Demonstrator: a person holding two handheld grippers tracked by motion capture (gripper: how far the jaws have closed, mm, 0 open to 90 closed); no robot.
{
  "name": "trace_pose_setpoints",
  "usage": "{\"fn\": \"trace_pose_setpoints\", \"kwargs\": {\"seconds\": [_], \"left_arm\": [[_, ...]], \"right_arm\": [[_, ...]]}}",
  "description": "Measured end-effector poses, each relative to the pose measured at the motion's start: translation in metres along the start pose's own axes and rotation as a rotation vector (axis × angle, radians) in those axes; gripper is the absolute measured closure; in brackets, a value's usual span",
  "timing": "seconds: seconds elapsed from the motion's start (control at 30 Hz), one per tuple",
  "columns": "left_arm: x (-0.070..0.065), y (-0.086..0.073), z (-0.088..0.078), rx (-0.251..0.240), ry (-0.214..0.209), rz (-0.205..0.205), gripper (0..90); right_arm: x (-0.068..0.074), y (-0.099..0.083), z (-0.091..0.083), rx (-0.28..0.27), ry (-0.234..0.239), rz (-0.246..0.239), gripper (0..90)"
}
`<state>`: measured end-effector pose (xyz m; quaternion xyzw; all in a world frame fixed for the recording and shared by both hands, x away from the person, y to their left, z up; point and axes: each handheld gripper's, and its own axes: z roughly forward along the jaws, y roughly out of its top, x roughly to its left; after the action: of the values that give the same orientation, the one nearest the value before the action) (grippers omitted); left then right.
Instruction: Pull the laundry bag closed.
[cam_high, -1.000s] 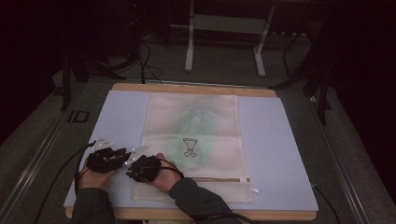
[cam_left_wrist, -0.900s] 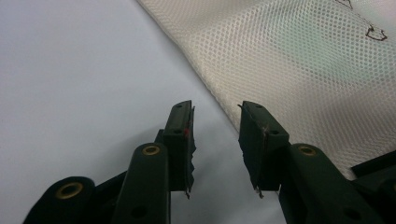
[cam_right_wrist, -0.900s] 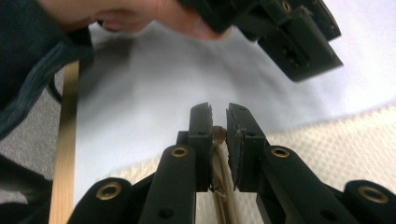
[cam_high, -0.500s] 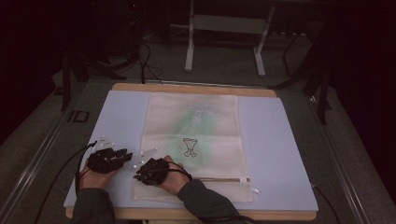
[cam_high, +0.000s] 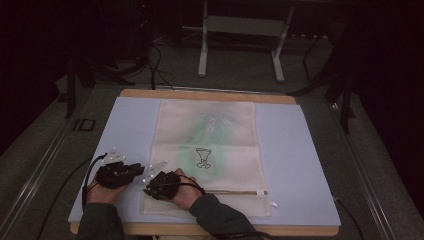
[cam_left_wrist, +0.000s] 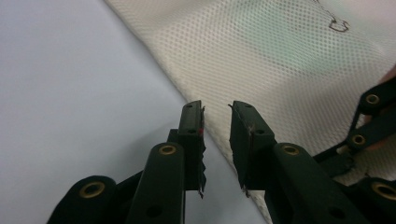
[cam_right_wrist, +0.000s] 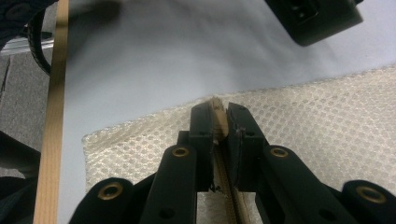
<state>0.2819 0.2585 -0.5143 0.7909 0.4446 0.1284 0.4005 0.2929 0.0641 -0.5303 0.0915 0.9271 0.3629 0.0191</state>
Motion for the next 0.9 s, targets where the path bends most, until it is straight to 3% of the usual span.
{"fn": "trace_pose_setpoints", "kwargs": {"seconds": [0.17, 0.4, 0.53, 0.7, 0.9], "left_arm": [[-0.005, -0.001, 0.001, 0.023, -0.036, 0.015, 80.8], [-0.009, -0.002, 0.007, 0.074, -0.097, 0.03, 88.8], [-0.008, -0.004, 0.014, 0.142, -0.099, 0.03, 89.1], [-0.012, -0.003, 0.018, 0.156, -0.121, 0.05, 89.1], [-0.016, -0.004, 0.019, 0.187, -0.102, 0.077, 89.1]], "right_arm": [[0.001, 0.0, 0.0, 0.002, -0.01, -0.02, 81.6], [0.001, -0.002, 0.0, -0.009, -0.01, -0.005, 81.6], [0.001, -0.001, 0.0, -0.003, -0.001, 0.004, 81.6], [0.001, -0.002, 0.0, -0.005, -0.001, 0.006, 81.5], [0.001, -0.002, 0.0, -0.007, -0.003, 0.007, 81.6]]}}
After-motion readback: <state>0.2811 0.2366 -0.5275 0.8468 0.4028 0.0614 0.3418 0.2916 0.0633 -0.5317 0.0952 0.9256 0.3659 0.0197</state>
